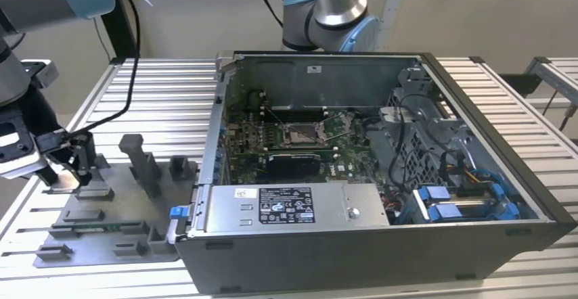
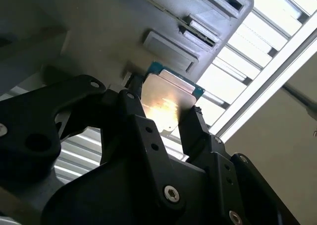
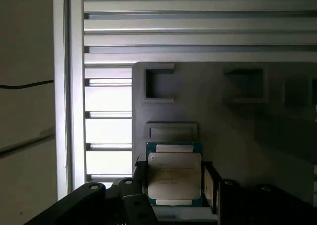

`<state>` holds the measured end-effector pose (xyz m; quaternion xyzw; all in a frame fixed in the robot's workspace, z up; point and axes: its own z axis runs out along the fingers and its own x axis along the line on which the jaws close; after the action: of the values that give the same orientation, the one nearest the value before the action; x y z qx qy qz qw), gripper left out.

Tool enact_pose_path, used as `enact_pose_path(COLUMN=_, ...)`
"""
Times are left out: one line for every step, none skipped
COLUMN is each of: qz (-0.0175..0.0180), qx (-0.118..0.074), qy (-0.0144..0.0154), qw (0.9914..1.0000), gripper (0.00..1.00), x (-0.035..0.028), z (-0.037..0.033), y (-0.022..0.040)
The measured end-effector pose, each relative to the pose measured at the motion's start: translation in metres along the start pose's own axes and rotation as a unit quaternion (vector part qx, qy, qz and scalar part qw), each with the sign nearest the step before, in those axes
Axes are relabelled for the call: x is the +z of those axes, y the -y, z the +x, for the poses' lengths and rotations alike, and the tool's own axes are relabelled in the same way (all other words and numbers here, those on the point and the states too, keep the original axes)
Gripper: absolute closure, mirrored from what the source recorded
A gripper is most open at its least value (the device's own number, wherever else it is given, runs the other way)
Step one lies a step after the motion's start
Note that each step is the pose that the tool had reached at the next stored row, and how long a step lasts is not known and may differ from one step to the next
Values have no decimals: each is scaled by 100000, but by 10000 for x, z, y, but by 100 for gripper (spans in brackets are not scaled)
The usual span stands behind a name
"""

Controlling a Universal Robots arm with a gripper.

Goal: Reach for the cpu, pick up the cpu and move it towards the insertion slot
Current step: 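Pick up the cpu and move it towards the insertion slot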

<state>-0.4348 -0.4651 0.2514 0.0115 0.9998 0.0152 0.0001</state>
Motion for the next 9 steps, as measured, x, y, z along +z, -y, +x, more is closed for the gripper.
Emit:
enact_pose_path(qz=2, qx=0, qy=-3, qw=100000, gripper=100, x=-5, z=0, y=0)
enact_pose_path(qz=8, qx=-1, qy=-11, qw=100000, gripper=100, x=-12, z=0, y=0)
enact_pose_path(qz=8, qx=-1, qy=-9, qw=100000, gripper=100, x=-21, z=0, y=0)
enact_pose_path(qz=2, qx=-2, qy=-3, qw=100000, gripper=100, x=-32, z=0, y=-1)
enact_pose_path(qz=1, qx=0, qy=-2, qw=100000, gripper=100, x=-44, z=0, y=-1)
enact_pose_path(qz=1, qx=-5, qy=-3, qw=100000, gripper=100, x=-59, z=0, y=-1)
enact_pose_path(qz=2, qx=-9, qy=-4, qw=100000, gripper=100, x=-74, z=-1, y=-1)
enact_pose_path(qz=1, qx=-10, qy=-2, qw=100000, gripper=100, x=-91, z=-1, y=-2)
enact_pose_path(qz=-1, qx=-9, qy=0, qw=100000, gripper=100, x=-109, z=-1, y=-3)
